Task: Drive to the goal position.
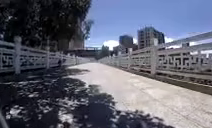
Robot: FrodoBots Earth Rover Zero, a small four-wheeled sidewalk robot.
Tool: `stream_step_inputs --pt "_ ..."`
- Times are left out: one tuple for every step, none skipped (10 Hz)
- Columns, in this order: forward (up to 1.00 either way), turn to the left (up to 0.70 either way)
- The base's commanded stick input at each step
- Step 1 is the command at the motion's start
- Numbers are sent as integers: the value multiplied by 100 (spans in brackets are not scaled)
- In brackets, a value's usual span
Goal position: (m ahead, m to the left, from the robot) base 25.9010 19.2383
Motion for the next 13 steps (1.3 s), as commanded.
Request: stream_step_inputs --pt "45 0" --pt "45 0" --pt "45 0" --pt "45 0" --pt "45 0" --pt "45 0" --pt "45 0" --pt "45 0" --pt "45 0" --pt "45 0" --pt "45 0" --pt "45 0" --pt "45 0"
